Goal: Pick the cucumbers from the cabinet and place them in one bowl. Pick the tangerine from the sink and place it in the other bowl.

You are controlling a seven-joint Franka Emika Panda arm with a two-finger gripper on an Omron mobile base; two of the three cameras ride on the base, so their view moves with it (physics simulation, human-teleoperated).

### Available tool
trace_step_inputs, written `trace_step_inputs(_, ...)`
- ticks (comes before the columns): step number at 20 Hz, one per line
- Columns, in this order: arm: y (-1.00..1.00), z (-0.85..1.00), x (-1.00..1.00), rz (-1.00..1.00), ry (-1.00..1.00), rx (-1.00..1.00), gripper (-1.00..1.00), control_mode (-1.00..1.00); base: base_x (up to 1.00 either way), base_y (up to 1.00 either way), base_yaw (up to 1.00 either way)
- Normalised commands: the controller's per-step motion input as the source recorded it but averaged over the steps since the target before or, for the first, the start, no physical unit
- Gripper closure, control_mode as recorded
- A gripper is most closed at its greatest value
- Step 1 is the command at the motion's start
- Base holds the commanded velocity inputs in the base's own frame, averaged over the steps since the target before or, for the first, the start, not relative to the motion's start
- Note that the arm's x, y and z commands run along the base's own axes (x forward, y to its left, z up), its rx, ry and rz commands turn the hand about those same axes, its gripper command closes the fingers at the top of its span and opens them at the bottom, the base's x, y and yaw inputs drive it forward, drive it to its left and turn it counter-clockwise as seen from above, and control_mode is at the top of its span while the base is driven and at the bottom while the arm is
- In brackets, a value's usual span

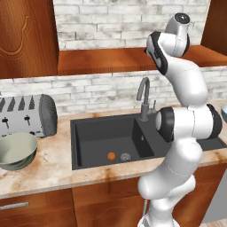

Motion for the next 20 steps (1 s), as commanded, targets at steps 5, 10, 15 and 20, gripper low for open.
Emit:
trace_step_inputs(5,-0.09,0.0,0.05,0.01,0.0,0.0,-1.0,-1.0,0.0,0.0,0.0)
trace_step_inputs(10,0.0,-0.07,0.0,0.0,0.0,0.0,-1.0,-1.0,0.0,0.0,0.0)
trace_step_inputs(15,0.03,-0.23,0.0,0.0,0.0,0.0,-1.0,-1.0,0.0,0.0,0.0)
trace_step_inputs(20,0.13,-0.25,0.0,0.0,0.01,0.0,-1.0,-1.0,0.0,0.0,0.0)
